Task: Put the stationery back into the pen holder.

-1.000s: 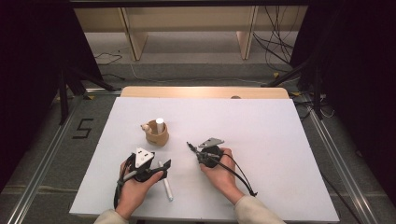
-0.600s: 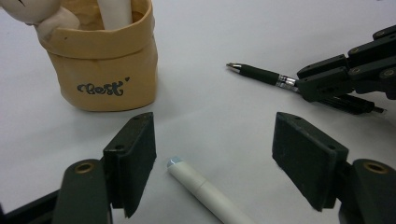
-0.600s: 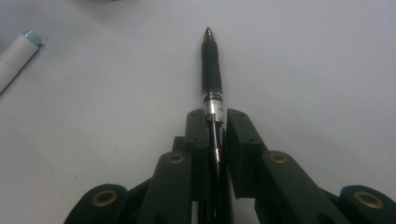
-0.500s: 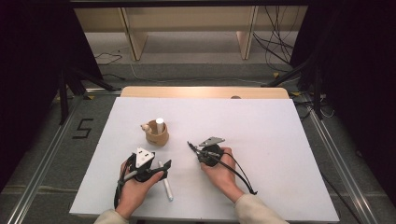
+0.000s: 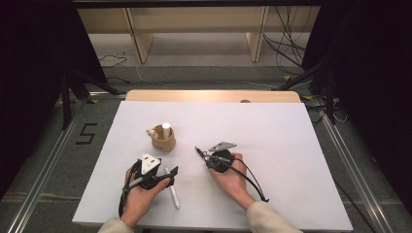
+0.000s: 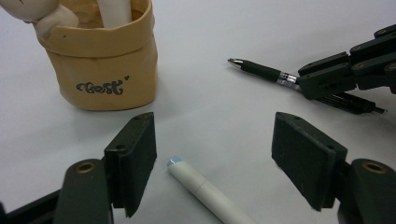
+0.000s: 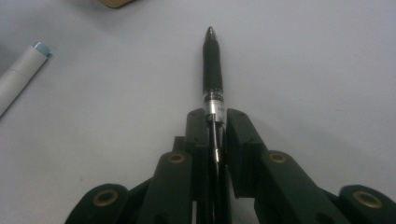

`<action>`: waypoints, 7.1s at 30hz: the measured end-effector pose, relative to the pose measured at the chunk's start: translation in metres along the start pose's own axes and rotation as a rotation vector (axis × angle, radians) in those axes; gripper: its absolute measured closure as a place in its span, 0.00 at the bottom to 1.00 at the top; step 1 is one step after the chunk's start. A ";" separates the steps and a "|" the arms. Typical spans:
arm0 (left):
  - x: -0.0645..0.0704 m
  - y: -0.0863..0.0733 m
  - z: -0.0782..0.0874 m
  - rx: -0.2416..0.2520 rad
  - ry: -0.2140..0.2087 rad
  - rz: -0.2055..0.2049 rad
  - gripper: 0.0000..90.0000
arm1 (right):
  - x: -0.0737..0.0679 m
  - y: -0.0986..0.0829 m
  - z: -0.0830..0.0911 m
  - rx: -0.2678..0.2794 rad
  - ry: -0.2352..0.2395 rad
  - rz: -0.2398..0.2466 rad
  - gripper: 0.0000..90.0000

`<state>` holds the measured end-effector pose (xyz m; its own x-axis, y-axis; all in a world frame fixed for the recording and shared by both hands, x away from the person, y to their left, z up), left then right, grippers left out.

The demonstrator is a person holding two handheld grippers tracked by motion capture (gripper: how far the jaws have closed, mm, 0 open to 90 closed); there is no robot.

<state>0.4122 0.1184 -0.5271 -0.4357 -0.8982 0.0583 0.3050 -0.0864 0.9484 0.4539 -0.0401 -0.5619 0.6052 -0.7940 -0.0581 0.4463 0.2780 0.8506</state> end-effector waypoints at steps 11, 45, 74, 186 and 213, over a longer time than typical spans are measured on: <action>0.000 0.000 0.000 0.005 -0.001 0.004 0.35 | -0.003 0.013 0.010 0.087 0.023 0.015 0.89; 0.048 0.028 -0.032 0.068 -0.141 0.138 0.34 | -0.028 0.014 0.057 0.218 0.116 0.056 0.89; 0.061 0.035 -0.047 0.070 -0.186 0.319 0.42 | -0.031 0.016 0.055 0.233 0.117 0.073 0.89; 0.028 0.080 -0.015 0.310 -0.154 0.307 0.88 | 0.009 -0.011 0.088 0.210 0.142 0.075 0.34; 0.008 0.089 -0.011 0.341 -0.107 0.282 0.88 | 0.025 -0.021 0.099 0.210 0.111 0.053 0.33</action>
<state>0.4448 0.0987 -0.4455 -0.4665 -0.8150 0.3438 0.1357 0.3182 0.9383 0.3947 -0.1195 -0.5295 0.6985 -0.7133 -0.0575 0.2719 0.1903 0.9433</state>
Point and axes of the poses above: each handheld gripper's, and its own axes: z roughly backward along the jaws, y roughly out of its top, x roughly to its right, the point moved 10 cm from there along -z, roughly forward along the jaws, and after that the axes turned 14 degrees about x, right-handed, at the moved point
